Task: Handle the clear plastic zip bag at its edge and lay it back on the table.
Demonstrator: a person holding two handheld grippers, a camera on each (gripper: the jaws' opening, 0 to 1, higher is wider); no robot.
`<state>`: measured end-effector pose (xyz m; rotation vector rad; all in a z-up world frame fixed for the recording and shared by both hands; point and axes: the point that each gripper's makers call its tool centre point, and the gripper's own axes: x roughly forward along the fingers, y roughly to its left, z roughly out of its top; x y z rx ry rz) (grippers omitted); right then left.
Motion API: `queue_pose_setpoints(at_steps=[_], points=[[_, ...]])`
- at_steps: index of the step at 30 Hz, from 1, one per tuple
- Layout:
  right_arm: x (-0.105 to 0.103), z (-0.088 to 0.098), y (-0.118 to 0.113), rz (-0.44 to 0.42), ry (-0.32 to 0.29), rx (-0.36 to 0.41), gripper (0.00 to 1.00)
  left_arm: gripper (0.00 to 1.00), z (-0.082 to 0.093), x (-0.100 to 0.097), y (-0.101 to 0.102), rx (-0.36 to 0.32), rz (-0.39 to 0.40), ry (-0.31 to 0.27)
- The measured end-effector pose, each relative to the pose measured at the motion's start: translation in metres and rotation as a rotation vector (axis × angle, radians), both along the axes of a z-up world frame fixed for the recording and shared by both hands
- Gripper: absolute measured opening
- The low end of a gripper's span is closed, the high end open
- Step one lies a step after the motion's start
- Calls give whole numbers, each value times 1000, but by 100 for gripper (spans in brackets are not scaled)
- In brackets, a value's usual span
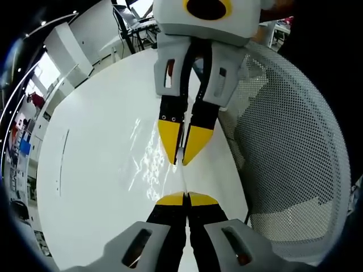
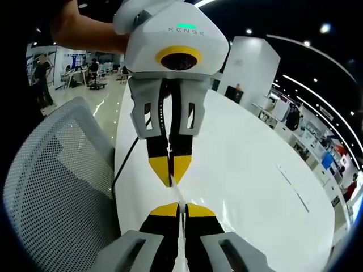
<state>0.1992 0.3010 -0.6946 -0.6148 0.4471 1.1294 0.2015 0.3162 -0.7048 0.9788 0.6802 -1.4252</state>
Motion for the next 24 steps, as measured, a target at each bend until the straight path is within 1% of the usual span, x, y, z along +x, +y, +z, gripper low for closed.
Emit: queue_pose_setpoints(at_steps=[24], points=[[0,2,0,-4,2,1,0,0,0,0,2,5,3,4]])
